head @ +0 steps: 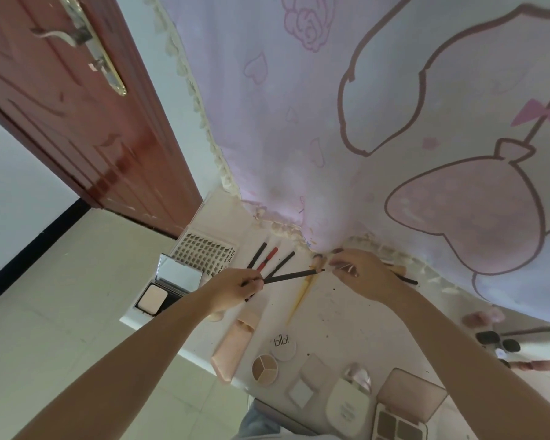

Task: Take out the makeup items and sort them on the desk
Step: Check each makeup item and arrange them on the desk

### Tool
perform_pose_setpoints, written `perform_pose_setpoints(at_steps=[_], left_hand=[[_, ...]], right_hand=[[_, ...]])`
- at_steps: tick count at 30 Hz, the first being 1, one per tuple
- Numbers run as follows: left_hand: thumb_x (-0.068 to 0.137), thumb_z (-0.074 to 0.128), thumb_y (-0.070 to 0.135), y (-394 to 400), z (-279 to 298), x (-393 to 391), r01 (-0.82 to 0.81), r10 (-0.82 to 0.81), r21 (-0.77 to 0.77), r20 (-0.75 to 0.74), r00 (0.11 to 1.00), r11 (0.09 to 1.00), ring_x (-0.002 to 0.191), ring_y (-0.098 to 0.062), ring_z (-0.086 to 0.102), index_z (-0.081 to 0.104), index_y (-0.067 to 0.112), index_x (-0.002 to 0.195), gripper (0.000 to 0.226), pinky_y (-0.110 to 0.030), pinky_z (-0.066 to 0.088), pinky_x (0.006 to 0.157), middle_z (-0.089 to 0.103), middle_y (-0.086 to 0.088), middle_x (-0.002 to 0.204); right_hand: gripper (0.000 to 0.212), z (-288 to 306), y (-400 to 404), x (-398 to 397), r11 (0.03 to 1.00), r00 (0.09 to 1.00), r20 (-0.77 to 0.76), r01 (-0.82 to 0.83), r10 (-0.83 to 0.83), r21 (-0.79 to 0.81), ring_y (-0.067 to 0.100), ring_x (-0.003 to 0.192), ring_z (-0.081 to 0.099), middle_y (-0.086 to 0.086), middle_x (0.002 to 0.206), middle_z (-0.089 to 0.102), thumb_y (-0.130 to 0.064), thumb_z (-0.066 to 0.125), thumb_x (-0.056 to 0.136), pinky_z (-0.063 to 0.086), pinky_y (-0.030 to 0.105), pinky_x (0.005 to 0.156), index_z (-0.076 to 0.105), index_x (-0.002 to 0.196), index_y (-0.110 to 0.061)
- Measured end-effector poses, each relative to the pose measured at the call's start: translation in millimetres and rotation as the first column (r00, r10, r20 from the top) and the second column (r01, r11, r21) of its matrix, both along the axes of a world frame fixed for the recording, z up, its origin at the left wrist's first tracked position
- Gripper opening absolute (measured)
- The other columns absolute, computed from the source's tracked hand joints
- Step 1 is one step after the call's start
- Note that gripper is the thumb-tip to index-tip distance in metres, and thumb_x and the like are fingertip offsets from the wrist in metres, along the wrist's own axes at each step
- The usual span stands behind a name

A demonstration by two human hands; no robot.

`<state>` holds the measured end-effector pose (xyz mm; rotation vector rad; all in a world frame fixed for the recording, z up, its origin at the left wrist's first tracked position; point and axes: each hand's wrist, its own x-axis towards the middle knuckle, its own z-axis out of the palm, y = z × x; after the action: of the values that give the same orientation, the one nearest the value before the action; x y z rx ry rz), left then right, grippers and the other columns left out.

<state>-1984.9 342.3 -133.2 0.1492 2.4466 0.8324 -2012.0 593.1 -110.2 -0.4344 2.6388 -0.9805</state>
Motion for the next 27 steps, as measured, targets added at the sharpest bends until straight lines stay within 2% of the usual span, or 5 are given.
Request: perform_pose_setpoints(at_steps=[9, 14, 17, 21, 27], left_hand=[[0.096, 0.042, 0.020, 4.6, -9.3, 4.3, -0.066, 0.061, 0.076, 0.073, 0.995, 0.995, 0.055, -0.008, 0.039, 0.053, 0.025, 0.080, 0.019, -0.018, 0.030, 0.055, 0.047, 0.007, 0.063], [0.099, 0.036, 0.019, 20.5, -12.3, 8.1, -0.002, 0.001, 0.011, 0.065, 0.998, 1.000, 0.054, -0.005, 0.039, 0.054, 0.005, 0.112, 0.026, -0.013, 0.029, 0.050, 0.044, 0.008, 0.065], [0.099, 0.036, 0.021, 32.2, -17.6, 9.6, 0.014, -0.009, -0.068, 0.071, 0.997, 0.998, 0.072, -0.017, 0.055, 0.052, 0.006, 0.115, 0.027, -0.021, 0.041, 0.062, 0.057, 0.001, 0.077], [0.098, 0.036, 0.026, 47.5, -26.7, 12.8, 0.057, -0.058, -0.300, 0.005, 0.998, 0.952, 0.104, -0.022, 0.055, 0.056, 0.007, 0.116, 0.032, -0.028, 0.045, 0.085, 0.056, -0.009, 0.113], [0.098, 0.037, 0.022, 61.5, -44.6, 8.1, 0.004, -0.013, -0.440, -0.018, 1.000, 0.898, 0.081, -0.014, 0.047, 0.056, 0.008, 0.102, 0.024, -0.025, 0.041, 0.073, 0.042, 0.001, 0.078]], right_hand=[[0.019, -12.4, -4.4, -7.2, 0.996, 0.996, 0.056, -0.070, 0.066, 0.055, 0.018, 0.100, 0.061, 0.008, 0.104, 0.065, -0.009, 0.052, 0.090, 0.041, 0.016, 0.077, 0.066, 0.104, -0.007], [0.020, -15.8, -5.4, -25.0, 0.970, 0.984, 0.089, -0.171, 0.157, 0.172, 0.017, 0.099, 0.059, 0.006, 0.104, 0.065, -0.010, 0.051, 0.090, 0.040, 0.012, 0.069, 0.066, 0.103, -0.006], [0.021, -23.0, -9.1, -41.8, 0.896, 0.955, 0.104, -0.295, 0.276, 0.332, 0.022, 0.100, 0.055, 0.007, 0.103, 0.064, -0.011, 0.047, 0.091, 0.044, 0.027, 0.082, 0.064, 0.104, -0.008], [0.022, -35.9, -24.1, -55.9, 0.793, 0.916, 0.103, -0.389, 0.389, 0.469, 0.021, 0.098, 0.048, 0.010, 0.101, 0.056, -0.006, 0.040, 0.093, 0.040, 0.027, 0.079, 0.061, 0.101, -0.005], [0.029, -60.2, -48.0, -72.6, 0.714, 0.874, 0.090, -0.446, 0.478, 0.540, 0.027, 0.109, 0.045, 0.014, 0.111, 0.054, 0.005, 0.037, 0.086, 0.039, 0.032, 0.087, 0.056, 0.107, -0.001]])
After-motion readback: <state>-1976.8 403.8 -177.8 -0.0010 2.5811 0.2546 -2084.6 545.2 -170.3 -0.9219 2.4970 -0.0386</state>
